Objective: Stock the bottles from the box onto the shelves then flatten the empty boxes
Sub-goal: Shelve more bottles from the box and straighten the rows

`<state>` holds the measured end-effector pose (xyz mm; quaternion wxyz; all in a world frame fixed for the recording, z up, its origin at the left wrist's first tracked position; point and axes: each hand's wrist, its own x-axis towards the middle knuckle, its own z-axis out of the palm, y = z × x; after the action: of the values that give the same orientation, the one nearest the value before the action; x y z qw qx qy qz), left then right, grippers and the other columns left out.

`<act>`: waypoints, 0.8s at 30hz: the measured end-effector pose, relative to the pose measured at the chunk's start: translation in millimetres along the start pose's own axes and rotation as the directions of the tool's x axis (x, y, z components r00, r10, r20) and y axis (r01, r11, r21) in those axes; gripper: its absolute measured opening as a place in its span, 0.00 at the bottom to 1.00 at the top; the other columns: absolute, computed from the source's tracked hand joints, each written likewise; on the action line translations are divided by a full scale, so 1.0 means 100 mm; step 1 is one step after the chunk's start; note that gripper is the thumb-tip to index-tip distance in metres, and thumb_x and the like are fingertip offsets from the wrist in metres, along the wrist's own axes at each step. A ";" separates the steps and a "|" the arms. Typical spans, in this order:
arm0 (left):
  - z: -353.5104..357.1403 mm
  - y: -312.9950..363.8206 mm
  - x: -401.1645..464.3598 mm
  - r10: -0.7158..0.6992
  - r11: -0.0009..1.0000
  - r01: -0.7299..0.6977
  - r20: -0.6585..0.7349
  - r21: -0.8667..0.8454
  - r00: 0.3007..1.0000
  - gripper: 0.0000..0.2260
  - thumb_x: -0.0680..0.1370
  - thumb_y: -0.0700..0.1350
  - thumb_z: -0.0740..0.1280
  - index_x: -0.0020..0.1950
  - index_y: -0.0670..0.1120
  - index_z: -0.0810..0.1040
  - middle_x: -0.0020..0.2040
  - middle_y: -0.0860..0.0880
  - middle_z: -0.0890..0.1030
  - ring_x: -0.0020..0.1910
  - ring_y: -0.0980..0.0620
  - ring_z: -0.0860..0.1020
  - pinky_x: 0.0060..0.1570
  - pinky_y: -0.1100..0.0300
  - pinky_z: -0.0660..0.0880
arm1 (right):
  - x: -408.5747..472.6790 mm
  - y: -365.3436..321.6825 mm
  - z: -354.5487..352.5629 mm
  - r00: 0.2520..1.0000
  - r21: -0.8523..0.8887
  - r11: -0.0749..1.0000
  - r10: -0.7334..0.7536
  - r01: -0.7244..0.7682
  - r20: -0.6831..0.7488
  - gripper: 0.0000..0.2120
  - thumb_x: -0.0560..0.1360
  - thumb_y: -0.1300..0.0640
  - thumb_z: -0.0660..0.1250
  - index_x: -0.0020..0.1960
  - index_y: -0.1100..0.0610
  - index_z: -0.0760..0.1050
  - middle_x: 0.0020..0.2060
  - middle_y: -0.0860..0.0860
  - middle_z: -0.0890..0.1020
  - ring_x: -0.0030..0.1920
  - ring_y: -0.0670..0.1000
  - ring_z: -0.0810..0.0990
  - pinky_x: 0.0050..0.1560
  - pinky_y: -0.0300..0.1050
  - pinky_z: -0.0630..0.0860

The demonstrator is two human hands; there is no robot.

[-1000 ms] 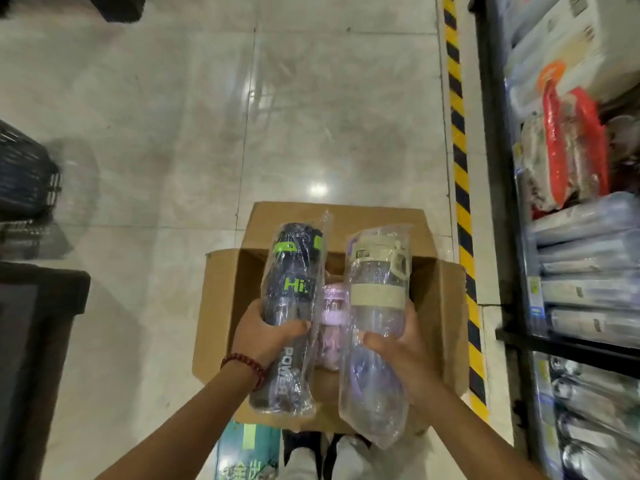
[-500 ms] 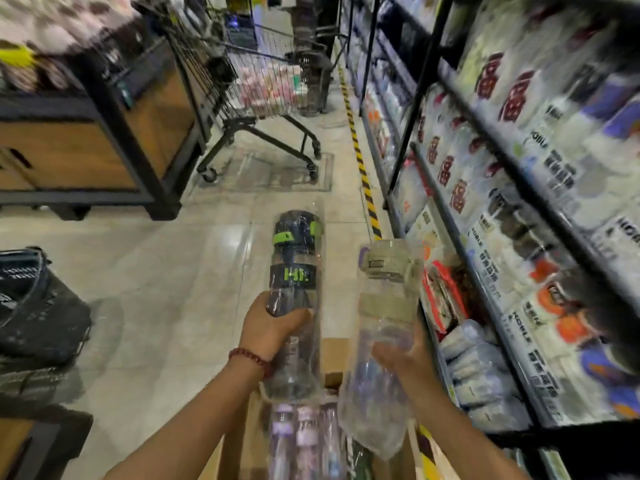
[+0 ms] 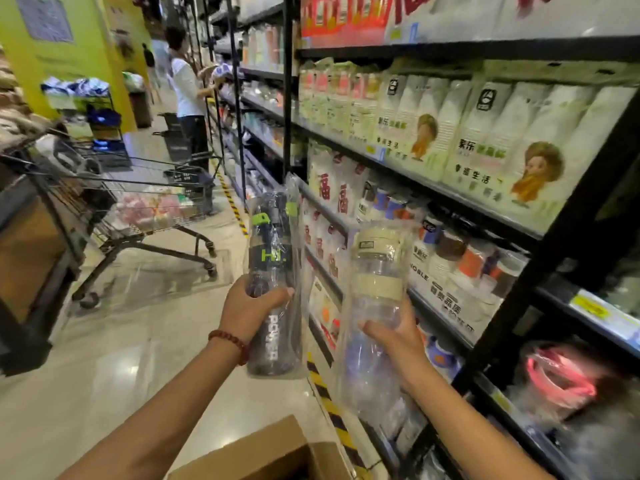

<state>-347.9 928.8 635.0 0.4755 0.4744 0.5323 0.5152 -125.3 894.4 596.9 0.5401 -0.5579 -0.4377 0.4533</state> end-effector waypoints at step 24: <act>2.06 0.37 -2.27 0.049 0.998 -0.048 0.875 -0.029 0.481 0.30 0.54 0.55 0.77 0.53 0.51 0.75 0.49 0.48 0.82 0.49 0.48 0.81 0.54 0.49 0.77 | -3.54 -0.46 -1.79 0.512 -0.057 0.986 -0.131 0.158 -0.849 0.36 0.61 0.54 0.77 0.64 0.44 0.63 0.53 0.43 0.77 0.54 0.45 0.78 0.59 0.55 0.74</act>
<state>-120.6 723.6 672.7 0.6656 0.6851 0.2027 0.2156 -23.5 512.6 655.3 0.7281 -0.6619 -0.1576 0.0836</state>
